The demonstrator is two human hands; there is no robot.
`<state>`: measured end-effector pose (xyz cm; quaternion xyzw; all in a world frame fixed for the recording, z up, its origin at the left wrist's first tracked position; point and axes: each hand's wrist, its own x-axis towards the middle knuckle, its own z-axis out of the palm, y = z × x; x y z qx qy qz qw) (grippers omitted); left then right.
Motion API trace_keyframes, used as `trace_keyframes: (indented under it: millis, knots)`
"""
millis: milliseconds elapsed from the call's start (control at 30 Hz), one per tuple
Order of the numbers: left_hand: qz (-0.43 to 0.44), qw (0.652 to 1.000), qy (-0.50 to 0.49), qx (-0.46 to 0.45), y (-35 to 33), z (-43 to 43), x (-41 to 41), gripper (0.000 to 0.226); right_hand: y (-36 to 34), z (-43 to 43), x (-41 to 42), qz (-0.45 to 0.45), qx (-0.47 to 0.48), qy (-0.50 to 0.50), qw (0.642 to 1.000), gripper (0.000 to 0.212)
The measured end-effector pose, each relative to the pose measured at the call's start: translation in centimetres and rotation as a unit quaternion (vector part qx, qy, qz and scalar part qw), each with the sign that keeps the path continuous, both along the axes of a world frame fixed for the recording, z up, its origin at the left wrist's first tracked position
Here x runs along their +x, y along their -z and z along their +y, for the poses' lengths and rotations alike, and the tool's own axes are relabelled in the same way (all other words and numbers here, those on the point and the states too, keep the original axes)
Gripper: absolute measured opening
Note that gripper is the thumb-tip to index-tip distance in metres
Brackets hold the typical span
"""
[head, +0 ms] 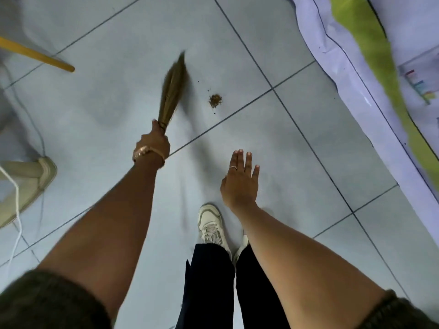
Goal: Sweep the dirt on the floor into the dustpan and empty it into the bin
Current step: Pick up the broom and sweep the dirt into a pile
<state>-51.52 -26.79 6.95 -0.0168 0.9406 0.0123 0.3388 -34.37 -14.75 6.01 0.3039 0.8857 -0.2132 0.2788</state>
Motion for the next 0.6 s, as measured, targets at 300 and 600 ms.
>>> trace_keyframes:
  millis: [300,600]
  knots:
    - [-0.037,0.985,0.147,-0.079,-1.6,0.9,4.8,0.067,-3.5,1.2,2.9,0.011,0.000,0.035,0.999,0.069]
    - [0.059,0.974,0.203,-0.081,-10.0,0.9,15.5,0.063,-7.3,1.4,10.7,0.026,-0.007,0.153,0.988,0.068]
